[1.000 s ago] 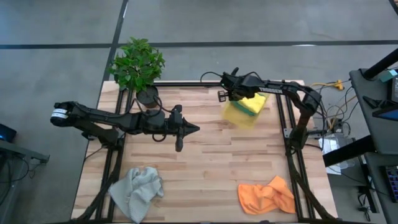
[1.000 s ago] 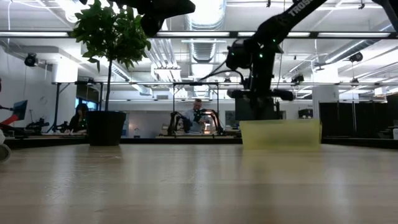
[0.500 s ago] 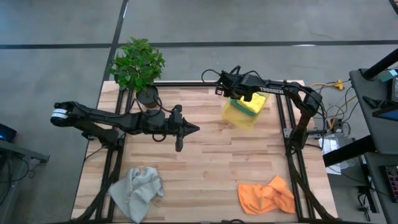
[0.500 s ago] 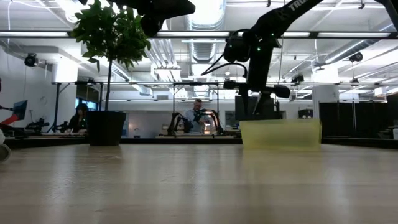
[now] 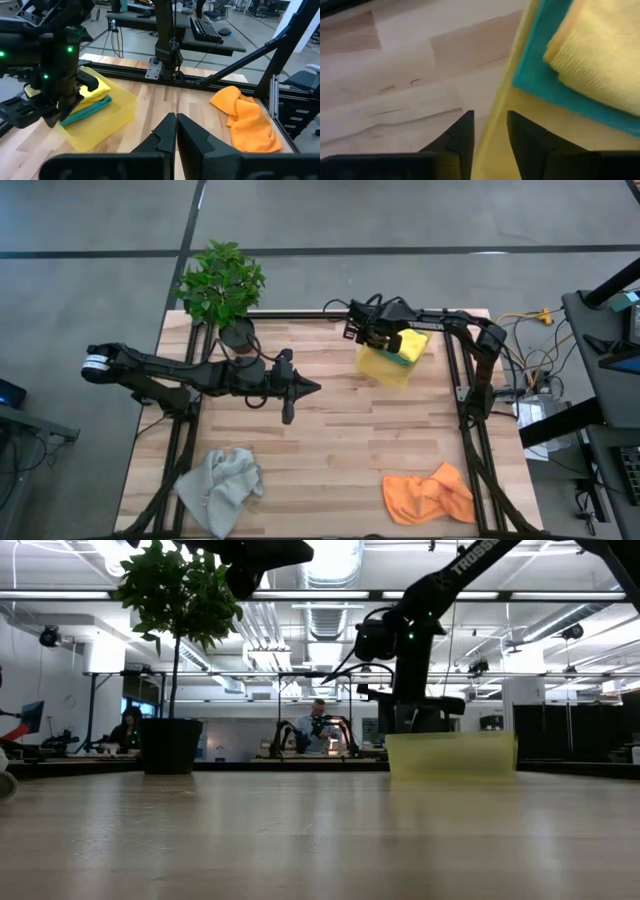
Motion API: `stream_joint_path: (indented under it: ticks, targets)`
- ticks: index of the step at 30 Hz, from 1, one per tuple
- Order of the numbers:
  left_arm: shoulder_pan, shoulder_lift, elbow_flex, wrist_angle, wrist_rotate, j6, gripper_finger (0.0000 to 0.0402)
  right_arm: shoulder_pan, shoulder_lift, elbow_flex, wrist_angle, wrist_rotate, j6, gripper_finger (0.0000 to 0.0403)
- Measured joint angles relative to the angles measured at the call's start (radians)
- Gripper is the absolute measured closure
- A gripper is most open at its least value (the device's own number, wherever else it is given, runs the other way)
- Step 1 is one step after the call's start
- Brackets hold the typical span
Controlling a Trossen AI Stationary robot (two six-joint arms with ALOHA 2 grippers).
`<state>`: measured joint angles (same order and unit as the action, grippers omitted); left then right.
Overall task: Fold microfiber towels
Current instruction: Move the yellow bin to the top of the table
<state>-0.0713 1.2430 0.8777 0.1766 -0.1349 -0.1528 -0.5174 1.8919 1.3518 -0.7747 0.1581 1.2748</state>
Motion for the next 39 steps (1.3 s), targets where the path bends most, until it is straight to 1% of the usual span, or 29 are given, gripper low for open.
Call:
stream_joint_path:
  ticks: [7, 9, 17, 23, 27, 31, 35, 39]
  targets:
    - [-0.004, 0.000, -0.001, 0.000, 0.000, 0.001, 0.0402, 0.029, 0.000, 0.011, 0.027, -0.008, -0.053, 0.0374]
    - [-0.004, 0.000, -0.001, 0.000, 0.000, 0.001, 0.0402, 0.041, 0.001, 0.014, 0.039, -0.015, -0.060, 0.0387]
    - [-0.003, 0.000, -0.002, -0.001, 0.000, 0.002, 0.0402, 0.094, 0.003, 0.015, 0.096, -0.029, -0.067, 0.0389]
    - [-0.003, 0.000, -0.002, 0.000, 0.000, 0.002, 0.0402, 0.133, 0.010, 0.016, 0.198, -0.051, -0.097, 0.0390]
    - [-0.003, 0.000, -0.002, -0.001, 0.000, 0.002, 0.0402, 0.144, 0.042, 0.027, 0.209, -0.062, -0.095, 0.0390]
    - [-0.003, 0.000, -0.002, -0.001, 0.000, 0.002, 0.0402, 0.150, 0.092, 0.085, 0.205, -0.095, -0.123, 0.0390]
    - [-0.004, 0.000, -0.002, -0.001, 0.003, 0.002, 0.0402, 0.154, 0.134, 0.154, 0.180, -0.097, -0.127, 0.0390]
    - [-0.005, 0.000, -0.002, -0.001, 0.007, 0.001, 0.0402, 0.151, 0.143, 0.195, 0.160, -0.077, -0.132, 0.0390]
